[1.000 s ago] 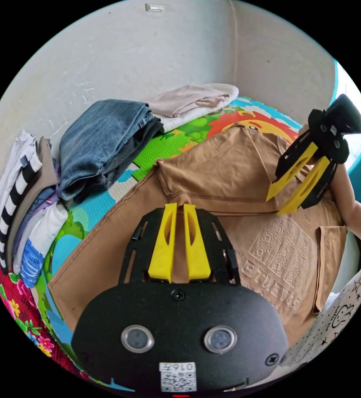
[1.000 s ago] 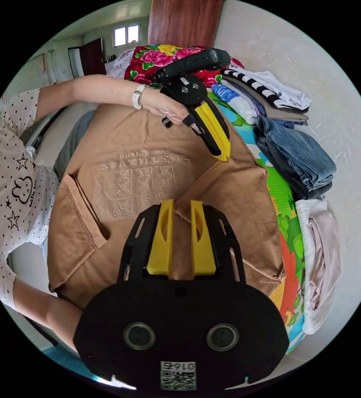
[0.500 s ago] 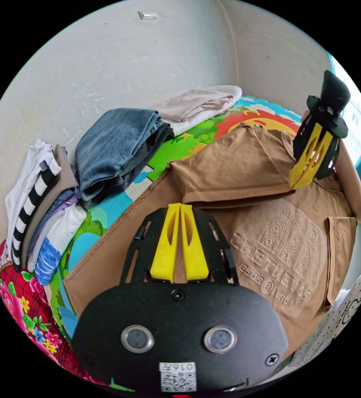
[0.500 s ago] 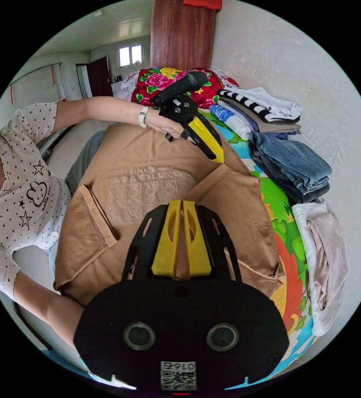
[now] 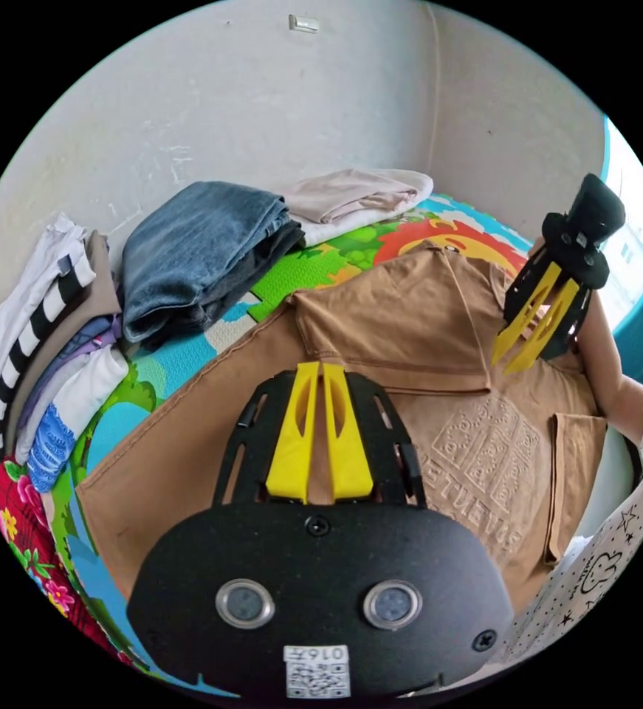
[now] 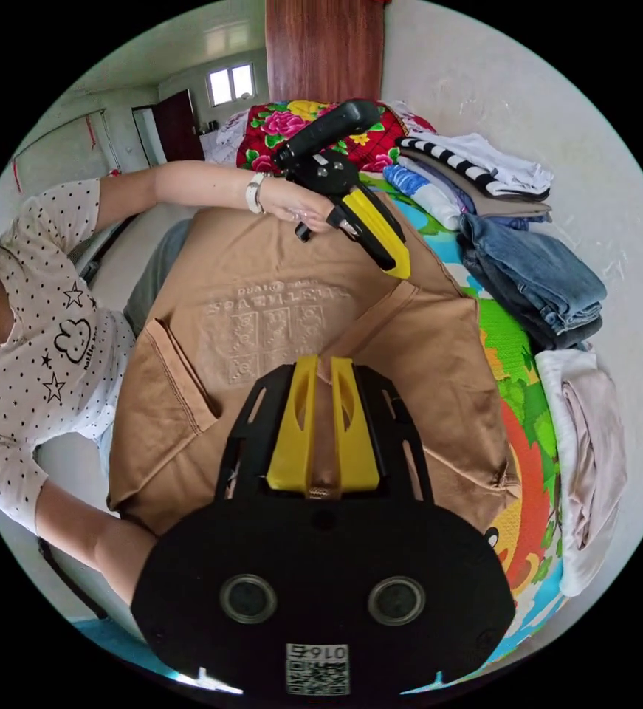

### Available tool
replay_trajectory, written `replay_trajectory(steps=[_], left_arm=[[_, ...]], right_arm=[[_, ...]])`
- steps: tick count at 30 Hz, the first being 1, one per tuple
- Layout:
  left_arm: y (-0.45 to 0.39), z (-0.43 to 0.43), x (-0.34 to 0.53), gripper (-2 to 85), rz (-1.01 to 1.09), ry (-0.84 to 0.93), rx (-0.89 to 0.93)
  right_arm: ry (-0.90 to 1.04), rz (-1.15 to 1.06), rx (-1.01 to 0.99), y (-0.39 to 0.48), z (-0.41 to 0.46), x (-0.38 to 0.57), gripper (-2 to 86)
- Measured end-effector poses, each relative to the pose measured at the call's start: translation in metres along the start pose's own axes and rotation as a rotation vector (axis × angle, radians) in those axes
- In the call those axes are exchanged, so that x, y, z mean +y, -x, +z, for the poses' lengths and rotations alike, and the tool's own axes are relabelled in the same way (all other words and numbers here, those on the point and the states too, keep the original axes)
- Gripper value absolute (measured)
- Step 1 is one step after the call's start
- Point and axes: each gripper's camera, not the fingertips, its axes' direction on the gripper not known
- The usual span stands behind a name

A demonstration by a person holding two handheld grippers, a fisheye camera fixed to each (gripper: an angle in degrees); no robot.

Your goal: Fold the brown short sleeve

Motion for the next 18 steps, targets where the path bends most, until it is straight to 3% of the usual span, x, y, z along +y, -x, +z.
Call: replay_trajectory(steps=[4,7,10,13,18], left_arm=[[-0.024,0.005,0.005,-1.0,0.068,0.035,0.031],[-0.037,0.009,0.019,-1.0,0.098,0.071,-0.025],[-0.036,-0.007,0.039,-1.0,0.048,0.085,-0.079],[-0.032,-0.042,0.086,-1.0,-0.029,0.024,-0.066],[-0.049,-0.1,0.203,-1.0,-0.163,0.015,-0.057]], right_arm=[[-0.042,0.096,0.046,-0.003,-0.023,0.026,-0.1],[0.125,0.145,0.072,-0.001,-0.013,0.038,-0.3],[0.139,0.132,0.064,0.01,-0.034,0.06,-0.4],[-0.021,0.259,0.187,0.011,-0.084,0.098,-0.4],[-0.377,0.83,0.326,-0.002,-0.178,0.192,-0.1]])
